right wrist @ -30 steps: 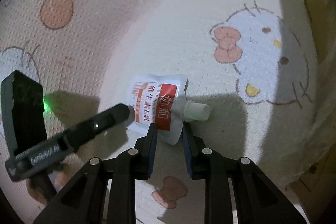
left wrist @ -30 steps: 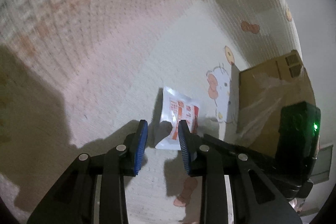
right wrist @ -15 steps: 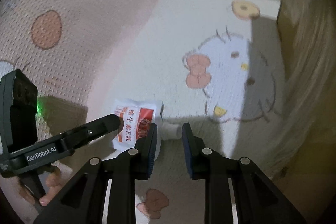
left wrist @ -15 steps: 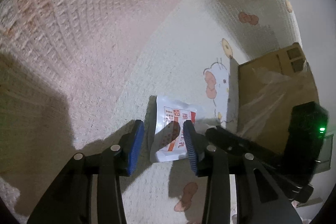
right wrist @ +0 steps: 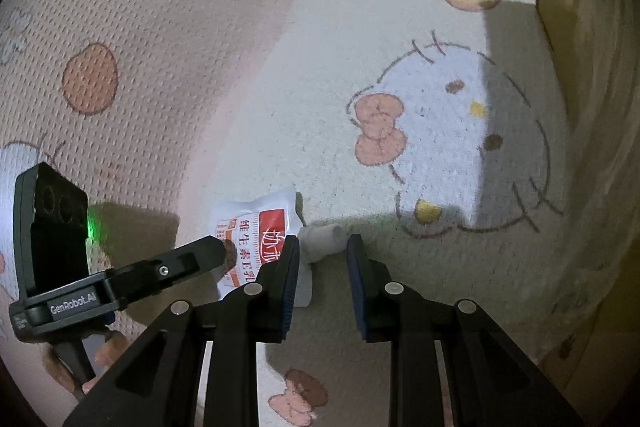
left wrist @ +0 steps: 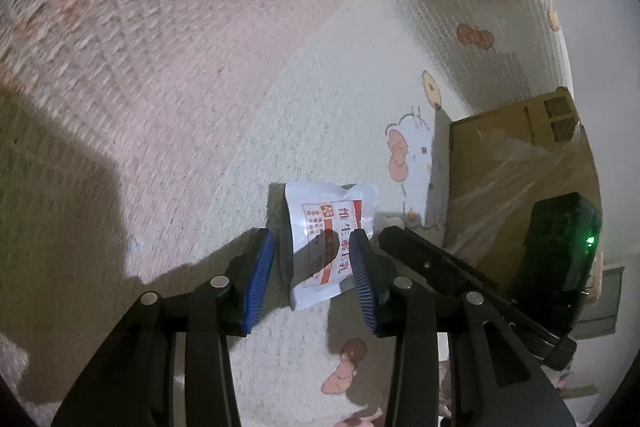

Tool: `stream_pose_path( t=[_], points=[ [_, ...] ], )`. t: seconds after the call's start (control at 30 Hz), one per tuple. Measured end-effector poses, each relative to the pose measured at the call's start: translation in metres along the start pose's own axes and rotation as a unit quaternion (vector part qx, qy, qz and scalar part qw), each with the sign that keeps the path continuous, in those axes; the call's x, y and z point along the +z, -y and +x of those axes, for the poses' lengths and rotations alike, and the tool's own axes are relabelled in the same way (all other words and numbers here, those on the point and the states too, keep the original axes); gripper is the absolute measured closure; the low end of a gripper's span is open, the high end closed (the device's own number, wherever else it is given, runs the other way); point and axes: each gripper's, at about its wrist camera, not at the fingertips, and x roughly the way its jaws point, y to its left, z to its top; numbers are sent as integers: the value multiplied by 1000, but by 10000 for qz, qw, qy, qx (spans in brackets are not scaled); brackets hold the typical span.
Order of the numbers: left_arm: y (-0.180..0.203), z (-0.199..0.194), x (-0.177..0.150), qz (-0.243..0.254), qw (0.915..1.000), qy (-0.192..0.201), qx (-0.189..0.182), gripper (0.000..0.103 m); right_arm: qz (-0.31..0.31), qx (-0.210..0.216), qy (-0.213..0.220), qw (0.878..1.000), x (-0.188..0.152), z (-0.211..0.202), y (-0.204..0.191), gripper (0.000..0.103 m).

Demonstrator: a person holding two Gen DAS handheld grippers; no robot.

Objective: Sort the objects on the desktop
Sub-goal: 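Close the left gripper on the white pouch while the right gripper steadies it, then lift the white pouch with the left gripper and carry it over the box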

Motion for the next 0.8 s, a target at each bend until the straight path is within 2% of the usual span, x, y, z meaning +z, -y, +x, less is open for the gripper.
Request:
stream_pose_path(
  t=[0.1, 0.2, 0.47, 0.6, 0.67, 0.7, 0.8],
  points=[
    [8, 4, 3, 270, 9991, -28, 324, 70, -57, -47, -23, 10000, 6, 7, -3, 83],
    [13, 7, 7, 464, 9980, -24, 434, 70, -124, -110, -51, 9998, 10, 9, -5, 82],
    [8, 10, 20, 549, 9980, -150, 271, 71, -156, -165, -36, 9997, 12, 19, -11, 82],
    [9, 9, 19, 441, 9985, -136, 280, 71, -171, -214, -57, 9996, 14, 20, -15, 82],
    [15, 7, 18, 481, 9980, -92, 409, 71, -237, -249, -70, 9994, 19, 19, -18, 82],
    [20, 5, 16, 579, 9970, -54, 501, 71, -269, -264, -64, 9993, 16, 3, -16, 82],
    [36, -6, 10, 993, 9915, 198, 815, 71, -326, -233, -14, 9992, 16, -1, -23, 81]
  ],
)
